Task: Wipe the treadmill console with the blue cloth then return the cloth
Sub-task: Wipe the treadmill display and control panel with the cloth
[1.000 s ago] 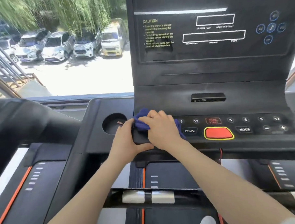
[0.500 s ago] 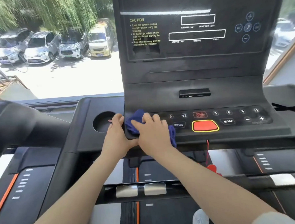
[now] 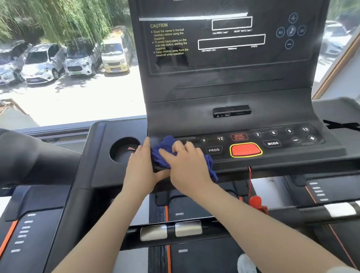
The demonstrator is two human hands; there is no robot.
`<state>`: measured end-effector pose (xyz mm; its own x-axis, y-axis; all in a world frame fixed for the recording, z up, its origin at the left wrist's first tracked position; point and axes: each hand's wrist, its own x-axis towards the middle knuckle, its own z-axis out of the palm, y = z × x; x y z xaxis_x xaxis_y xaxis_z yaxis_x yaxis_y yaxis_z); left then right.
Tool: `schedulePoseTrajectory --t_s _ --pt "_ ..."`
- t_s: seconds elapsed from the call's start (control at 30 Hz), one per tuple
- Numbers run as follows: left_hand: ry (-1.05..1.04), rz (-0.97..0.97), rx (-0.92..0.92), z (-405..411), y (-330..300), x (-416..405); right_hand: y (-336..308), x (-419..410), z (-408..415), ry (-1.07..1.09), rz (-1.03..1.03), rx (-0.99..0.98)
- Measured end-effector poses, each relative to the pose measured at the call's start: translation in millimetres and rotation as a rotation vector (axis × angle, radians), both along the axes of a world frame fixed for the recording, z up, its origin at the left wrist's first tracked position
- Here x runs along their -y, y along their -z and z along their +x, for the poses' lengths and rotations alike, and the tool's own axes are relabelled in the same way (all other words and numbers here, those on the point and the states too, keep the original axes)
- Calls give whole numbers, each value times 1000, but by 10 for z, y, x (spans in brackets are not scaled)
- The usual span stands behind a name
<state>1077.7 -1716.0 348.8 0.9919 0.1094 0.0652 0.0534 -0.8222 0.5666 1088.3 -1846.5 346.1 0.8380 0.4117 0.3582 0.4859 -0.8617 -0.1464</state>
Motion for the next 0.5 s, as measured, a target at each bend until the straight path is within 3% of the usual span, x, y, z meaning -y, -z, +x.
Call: schedulePoseTrajectory --t_s 0.07,0.17,0.3,0.37,0.5 --pt "30 102 24 -14 -31 32 -18 252 69 -7 18 38" --pt "23 175 2 -39 -58 58 -44 824 349 262 -1 49" --pt "-22 86 -8 -80 -48 81 -70 1139 518 573 -42 -92" --pt "-40 62 -13 -78 -53 70 -79 874 417 524 -57 -63" --pt "-39 132 -47 -91 -133 145 -14 231 71 155 -145 42"
